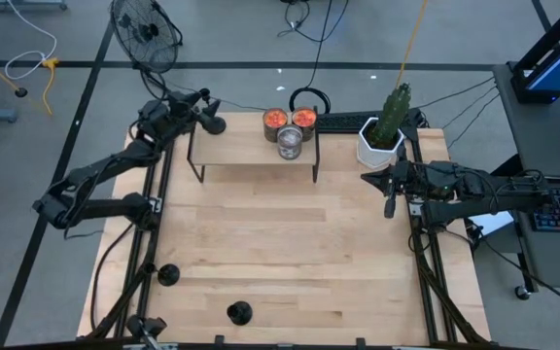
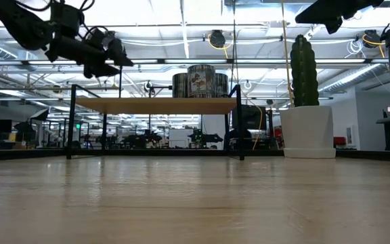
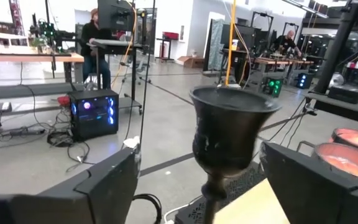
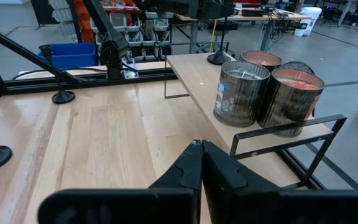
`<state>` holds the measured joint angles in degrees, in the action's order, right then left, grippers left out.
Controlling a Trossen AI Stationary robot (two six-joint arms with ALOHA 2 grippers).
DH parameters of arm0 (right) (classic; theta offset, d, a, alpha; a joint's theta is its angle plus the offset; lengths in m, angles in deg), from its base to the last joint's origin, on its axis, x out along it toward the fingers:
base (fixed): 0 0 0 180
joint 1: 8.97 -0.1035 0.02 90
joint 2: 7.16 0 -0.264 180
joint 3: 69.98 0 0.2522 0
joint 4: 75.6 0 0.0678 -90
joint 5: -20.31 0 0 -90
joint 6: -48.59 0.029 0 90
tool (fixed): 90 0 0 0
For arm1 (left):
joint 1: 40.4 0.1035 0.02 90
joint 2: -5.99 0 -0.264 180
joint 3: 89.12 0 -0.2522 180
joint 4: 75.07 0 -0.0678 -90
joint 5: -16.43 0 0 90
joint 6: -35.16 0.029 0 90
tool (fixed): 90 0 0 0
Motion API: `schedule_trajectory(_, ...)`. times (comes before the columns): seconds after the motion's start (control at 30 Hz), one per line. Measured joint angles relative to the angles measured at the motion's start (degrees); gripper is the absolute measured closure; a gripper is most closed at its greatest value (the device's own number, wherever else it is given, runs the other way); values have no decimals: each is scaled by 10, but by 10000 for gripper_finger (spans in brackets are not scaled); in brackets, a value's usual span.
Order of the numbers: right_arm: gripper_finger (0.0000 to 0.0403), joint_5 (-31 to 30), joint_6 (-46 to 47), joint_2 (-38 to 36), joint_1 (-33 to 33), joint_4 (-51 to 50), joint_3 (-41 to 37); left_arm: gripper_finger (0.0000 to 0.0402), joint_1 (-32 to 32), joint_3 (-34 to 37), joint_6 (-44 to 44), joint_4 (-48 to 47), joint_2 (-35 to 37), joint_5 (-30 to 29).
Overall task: Pick & Place candle stick holders
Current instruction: Put the top black candle holder on the shelf
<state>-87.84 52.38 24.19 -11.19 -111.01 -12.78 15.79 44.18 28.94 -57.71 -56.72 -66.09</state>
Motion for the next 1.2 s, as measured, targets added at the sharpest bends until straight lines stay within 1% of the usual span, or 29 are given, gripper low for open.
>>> schedule_trajectory(0.1, 403, 0, -2, 0, 0, 0, 0, 57, -5, 0, -4, -45, 31, -1)
schedule_trajectory(0.33, 403, 0, -17, 0, 0, 0, 0, 58, -31, 0, -6, -131, 102, 0)
schedule_trajectory(0.57, 403, 0, -19, 0, 0, 1, 0, 57, -71, 0, -43, -210, 175, 0)
schedule_trajectory(0.7, 403, 0, -19, 0, 0, 2, 0, 57, -98, 0, -107, -256, 210, 8)
schedule_trajectory(0.9, 403, 0, -24, 0, 0, 2, 0, 61, -138, 0, -225, -349, 255, 62)
schedule_trajectory(1.07, 403, 2, -32, 0, 0, 2, 0, 75, -186, -3, -313, -405, 282, 86)
schedule_trajectory(1.2, 403, 2, -32, 0, 0, 2, 0, 88, -233, -38, -356, -458, 287, 88)
